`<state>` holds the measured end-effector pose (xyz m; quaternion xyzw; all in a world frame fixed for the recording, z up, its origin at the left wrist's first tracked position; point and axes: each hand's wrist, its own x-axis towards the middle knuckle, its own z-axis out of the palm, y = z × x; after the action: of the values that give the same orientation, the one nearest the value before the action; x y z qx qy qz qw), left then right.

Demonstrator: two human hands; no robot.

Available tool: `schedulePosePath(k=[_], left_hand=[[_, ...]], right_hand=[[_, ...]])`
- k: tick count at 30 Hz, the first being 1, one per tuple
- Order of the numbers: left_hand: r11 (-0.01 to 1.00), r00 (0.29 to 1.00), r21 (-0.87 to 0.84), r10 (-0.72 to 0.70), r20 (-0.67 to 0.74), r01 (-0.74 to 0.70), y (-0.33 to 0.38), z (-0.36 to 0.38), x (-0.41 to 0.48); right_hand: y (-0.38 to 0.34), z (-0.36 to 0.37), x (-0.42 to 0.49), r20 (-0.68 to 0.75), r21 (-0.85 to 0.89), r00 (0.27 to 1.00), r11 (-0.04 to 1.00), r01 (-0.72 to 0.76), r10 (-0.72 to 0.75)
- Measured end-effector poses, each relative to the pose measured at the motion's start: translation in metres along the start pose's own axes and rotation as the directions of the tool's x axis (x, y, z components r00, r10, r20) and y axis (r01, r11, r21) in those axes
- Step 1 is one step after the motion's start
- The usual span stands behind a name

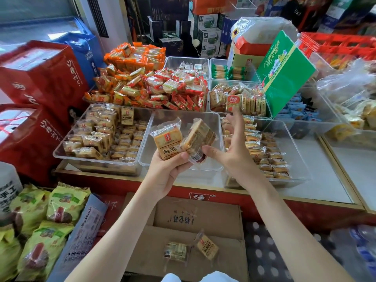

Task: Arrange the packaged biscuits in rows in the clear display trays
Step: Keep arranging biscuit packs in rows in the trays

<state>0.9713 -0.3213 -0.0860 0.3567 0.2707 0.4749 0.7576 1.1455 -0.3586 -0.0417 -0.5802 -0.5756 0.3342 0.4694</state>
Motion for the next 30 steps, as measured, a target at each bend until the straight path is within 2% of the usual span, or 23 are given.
schedulePosePath(k=[3, 5, 8, 9, 11, 14, 15, 16, 18, 21, 24, 28, 30], left_hand=[[0.997, 0.998, 0.063, -0.052, 0.029, 0.05, 0.005, -0.001, -0.003], [0.991, 0.997, 0.105, -0.083, -0.01, 0.084, 0.005, 0.002, -0.005], [0.984, 0.99, 0.117, -0.131, -0.057, 0.137, 0.0, 0.006, -0.006], [0.981, 0.988, 0.123, -0.143, -0.066, 0.15, -0.002, 0.007, -0.006], [0.969, 0.985, 0.185, -0.154, -0.08, 0.166, -0.005, 0.01, -0.006], [0.93, 0.986, 0.332, -0.138, -0.088, 0.16, -0.01, 0.016, -0.006], [0.925, 0.986, 0.345, -0.134, -0.098, 0.16, -0.012, 0.017, -0.006], [0.925, 0.985, 0.343, -0.133, -0.107, 0.162, -0.013, 0.018, -0.005], [0.934, 0.983, 0.31, -0.149, -0.11, 0.176, -0.016, 0.018, -0.003], [0.948, 0.977, 0.24, -0.197, -0.078, 0.21, -0.022, 0.017, 0.0], [0.959, 0.973, 0.171, -0.221, -0.058, 0.228, -0.026, 0.02, 0.004], [0.95, 0.972, 0.206, -0.224, -0.07, 0.234, -0.035, 0.027, 0.012], [0.942, 0.973, 0.246, -0.211, -0.089, 0.227, -0.041, 0.032, 0.016]], right_hand=[[0.005, -0.012, 0.003, 0.289, 0.108, 0.948, 0.98, -0.17, 0.132], [0.013, -0.012, 0.001, 0.346, 0.162, 0.916, 0.949, -0.27, 0.201], [0.025, -0.007, -0.003, 0.235, 0.313, 0.929, 0.882, -0.352, 0.287], [0.027, -0.006, -0.004, 0.171, 0.286, 0.937, 0.895, -0.342, 0.303], [0.026, -0.004, -0.008, 0.056, 0.1, 0.954, 0.949, -0.3, 0.296], [0.022, -0.001, -0.017, -0.022, -0.038, 0.977, 0.977, -0.212, 0.211], [0.022, -0.001, -0.019, -0.019, 0.0, 0.978, 0.978, -0.208, 0.208], [0.023, -0.003, -0.021, -0.003, 0.117, 0.974, 0.967, -0.226, 0.228], [0.027, -0.009, -0.023, 0.067, 0.441, 0.956, 0.851, -0.284, 0.284], [0.031, -0.018, -0.024, 0.111, 0.629, 0.944, 0.714, -0.308, 0.31], [0.033, -0.026, -0.026, 0.094, 0.654, 0.949, 0.7, -0.288, 0.302], [0.036, -0.035, -0.029, 0.052, 0.585, 0.955, 0.766, -0.267, 0.293], [0.04, -0.038, -0.029, -0.016, 0.496, 0.952, 0.829, -0.259, 0.307]])
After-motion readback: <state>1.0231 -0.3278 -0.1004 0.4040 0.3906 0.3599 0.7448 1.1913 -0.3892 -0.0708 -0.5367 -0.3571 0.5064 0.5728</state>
